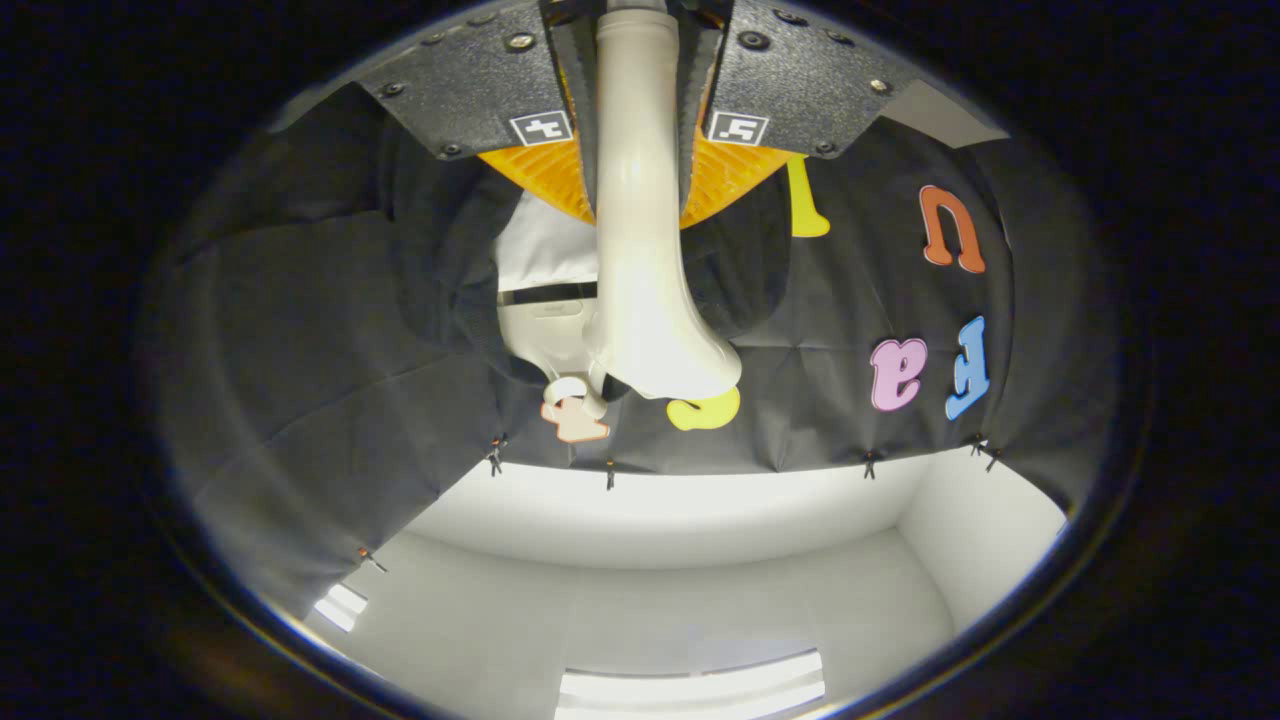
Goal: Iron the clothes twice with a garment steamer, once on the left side and once on the right side.
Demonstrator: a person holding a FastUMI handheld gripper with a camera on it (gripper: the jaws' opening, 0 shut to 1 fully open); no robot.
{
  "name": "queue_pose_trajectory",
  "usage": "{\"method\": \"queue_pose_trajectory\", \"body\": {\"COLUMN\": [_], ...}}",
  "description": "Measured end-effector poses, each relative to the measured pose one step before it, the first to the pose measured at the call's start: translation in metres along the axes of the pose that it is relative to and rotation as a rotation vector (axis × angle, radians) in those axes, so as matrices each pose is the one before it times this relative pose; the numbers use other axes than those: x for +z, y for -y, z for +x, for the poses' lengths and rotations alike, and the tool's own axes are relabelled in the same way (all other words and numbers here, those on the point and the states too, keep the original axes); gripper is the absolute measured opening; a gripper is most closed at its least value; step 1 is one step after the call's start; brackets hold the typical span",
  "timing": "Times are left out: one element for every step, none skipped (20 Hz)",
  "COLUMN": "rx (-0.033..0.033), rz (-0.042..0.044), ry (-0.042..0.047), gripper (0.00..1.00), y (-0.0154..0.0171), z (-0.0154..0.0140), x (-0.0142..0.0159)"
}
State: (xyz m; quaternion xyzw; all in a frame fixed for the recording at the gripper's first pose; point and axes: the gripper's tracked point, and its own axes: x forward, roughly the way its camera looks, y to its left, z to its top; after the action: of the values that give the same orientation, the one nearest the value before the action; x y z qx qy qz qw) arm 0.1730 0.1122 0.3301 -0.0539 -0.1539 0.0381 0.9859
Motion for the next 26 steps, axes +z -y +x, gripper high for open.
{"method": "queue_pose_trajectory", "body": {"rx": [0.0069,0.00175,-0.00175,-0.00016,0.00019,-0.00037,0.00085,-0.00163,0.00219,0.00139,0.00419,-0.00024,-0.00546,-0.00456,-0.00184,-0.00095,-0.00319,-0.00412,-0.00293,-0.00146,-0.00099,-0.00081,-0.00094,-0.00016,-0.00247,-0.00041], "rz": [-0.00488,-0.01213,-0.01187,-0.01082,-0.00487,-0.00701,-0.00168,-0.00282,-0.00164,-0.00032,0.00049,-0.00329,-0.00352,-0.00415,-0.00348,-0.00189,-0.0024,-0.00065,-0.00219,0.00108,0.00105,0.00231,0.00143,-0.00041,-0.00229,-0.00268], "ry": [-0.00861,-0.00861,-0.00619,-0.00783,-0.006,-0.0113,-0.00874,-0.01258,-0.01072,-0.01662,-0.01976,-0.01899,-0.01472,-0.0116,-0.00786,-0.00601,-0.00495,-0.00524,-0.0058,-0.00662,-0.00796,-0.00851,-0.00924,-0.01024,-0.0134,-0.01415], "gripper": [0.36,0.36,0.36,0.36,0.36,0.36,0.36,0.36,0.36,0.36,0.36,0.36,0.36,0.36,0.36,0.36,0.36,0.36,0.36,0.36,0.36,0.36,0.36,0.36,0.36,0.36], "y": [-0.00031,0.00041,0.00101,0.00007,-0.00023,0.00048,0.00076,0.00098,0.00094,0.00076,-0.00088,0.0,0.00194,0.00174,0.00091,0.00122,0.00056,0.00091,0.00042,0.00056,0.00025,0.00181,0.0022,0.00169,0.00168,-0.0002], "z": [0.00058,0.0002,-0.00043,-0.0003,-0.00111,-0.00152,-0.00117,-0.00158,-0.00189,-0.0021,-0.00263,-0.00146,-0.00153,-0.00039,-0.00155,-0.00186,-0.00142,0.00272,0.0005,-0.00054,-0.00009,-0.00336,-0.00548,-0.00544,-0.00137,0.00165], "x": [-0.0068,-0.00513,-0.00734,-0.00571,-0.00599,-0.00664,-0.00657,-0.00627,-0.00598,-0.0079,-0.00979,-0.0099,-0.00859,-0.00612,-0.00509,-0.00439,-0.0031,-0.00213,-0.0025,-0.0042,-0.0039,-0.00702,-0.00818,-0.00981,-0.00772,-0.00716]}}
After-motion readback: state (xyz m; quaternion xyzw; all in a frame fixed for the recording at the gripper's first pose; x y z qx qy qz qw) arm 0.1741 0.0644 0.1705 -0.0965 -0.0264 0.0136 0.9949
